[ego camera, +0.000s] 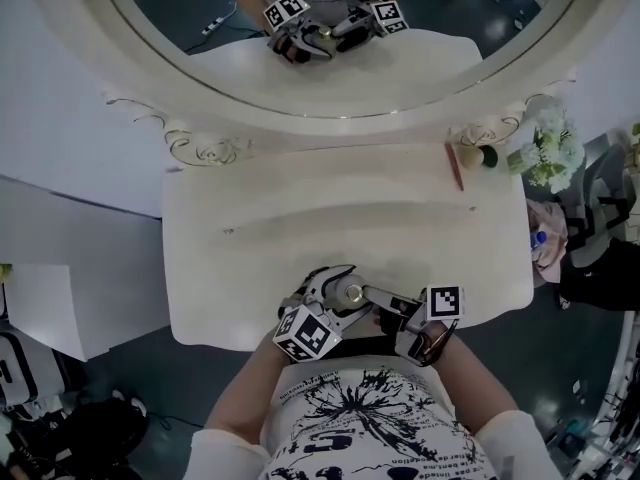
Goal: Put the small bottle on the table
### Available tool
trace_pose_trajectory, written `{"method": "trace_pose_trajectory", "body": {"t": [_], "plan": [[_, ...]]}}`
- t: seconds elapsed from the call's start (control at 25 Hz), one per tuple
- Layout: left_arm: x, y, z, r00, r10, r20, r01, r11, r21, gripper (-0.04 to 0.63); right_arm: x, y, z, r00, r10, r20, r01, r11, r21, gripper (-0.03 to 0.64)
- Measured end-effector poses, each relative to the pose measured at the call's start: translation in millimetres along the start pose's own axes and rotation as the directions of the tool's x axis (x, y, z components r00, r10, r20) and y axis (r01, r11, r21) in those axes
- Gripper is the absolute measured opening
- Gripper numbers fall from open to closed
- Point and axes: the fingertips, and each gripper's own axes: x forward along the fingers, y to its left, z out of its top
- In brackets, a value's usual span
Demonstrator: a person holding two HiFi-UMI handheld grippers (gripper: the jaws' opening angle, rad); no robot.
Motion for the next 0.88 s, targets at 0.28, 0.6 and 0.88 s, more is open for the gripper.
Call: {"method": "trace_pose_trajectory", "body": {"t": [0.28, 0.6, 0.88], "plan": [[9, 4, -15, 1.0, -0.013, -0.023, 0.013, 1.0, -0.001, 0.35, 3, -9, 6, 0.999, -0.048, 0.02, 0.048, 0.999, 0.007, 0.221], [9, 3, -19, 0.999, -0.036, -0.028, 0.037, 0.999, 0.006, 0.351, 2, -14, 0, 0.993, -0.114, 0.025, 0.112, 0.991, 0.069, 0.207], [7, 1, -22, 0.998, -0.048, -0.048, 0.047, 0.999, -0.012, 0.351, 5, -15, -3, 0.988, -0.151, 0.018, 0.15, 0.988, 0.027, 0.209]]}}
